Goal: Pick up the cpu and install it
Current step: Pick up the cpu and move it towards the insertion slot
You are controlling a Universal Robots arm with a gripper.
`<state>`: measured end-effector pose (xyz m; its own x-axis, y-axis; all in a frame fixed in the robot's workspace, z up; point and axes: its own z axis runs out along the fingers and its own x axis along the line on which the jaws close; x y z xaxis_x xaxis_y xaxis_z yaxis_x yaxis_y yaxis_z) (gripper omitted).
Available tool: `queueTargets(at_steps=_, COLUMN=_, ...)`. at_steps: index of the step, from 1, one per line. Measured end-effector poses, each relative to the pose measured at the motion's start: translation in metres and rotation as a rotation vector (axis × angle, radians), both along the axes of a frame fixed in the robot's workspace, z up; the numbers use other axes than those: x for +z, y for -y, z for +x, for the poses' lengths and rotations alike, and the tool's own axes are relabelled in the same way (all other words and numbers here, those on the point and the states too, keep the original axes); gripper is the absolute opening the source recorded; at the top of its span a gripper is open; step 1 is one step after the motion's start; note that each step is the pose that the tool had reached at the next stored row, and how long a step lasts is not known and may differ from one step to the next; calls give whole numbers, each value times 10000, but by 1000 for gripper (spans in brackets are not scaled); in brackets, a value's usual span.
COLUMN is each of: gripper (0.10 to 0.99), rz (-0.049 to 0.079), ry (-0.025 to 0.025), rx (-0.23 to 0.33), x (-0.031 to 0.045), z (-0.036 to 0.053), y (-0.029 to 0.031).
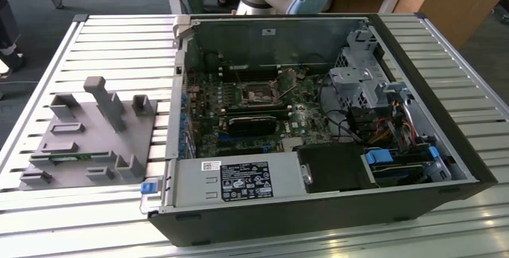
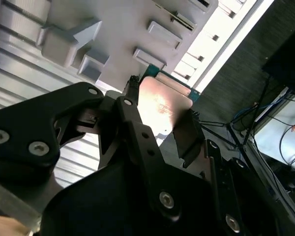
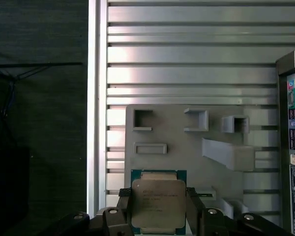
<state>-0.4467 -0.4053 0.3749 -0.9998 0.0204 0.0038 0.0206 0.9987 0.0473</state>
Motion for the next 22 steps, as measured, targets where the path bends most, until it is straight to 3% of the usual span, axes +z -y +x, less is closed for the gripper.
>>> queueTargets(at_steps=9, gripper=533, rz=1, ry=1, rx=1, x=9, z=248, y=0)
queueTargets(at_steps=13, gripper=533, rz=2, ry=-1, rx=0, x=78, z=285, y=0)
queueTargets(at_steps=22, gripper=533, rz=7, ry=0, rx=0, x=79, z=377, y=0)
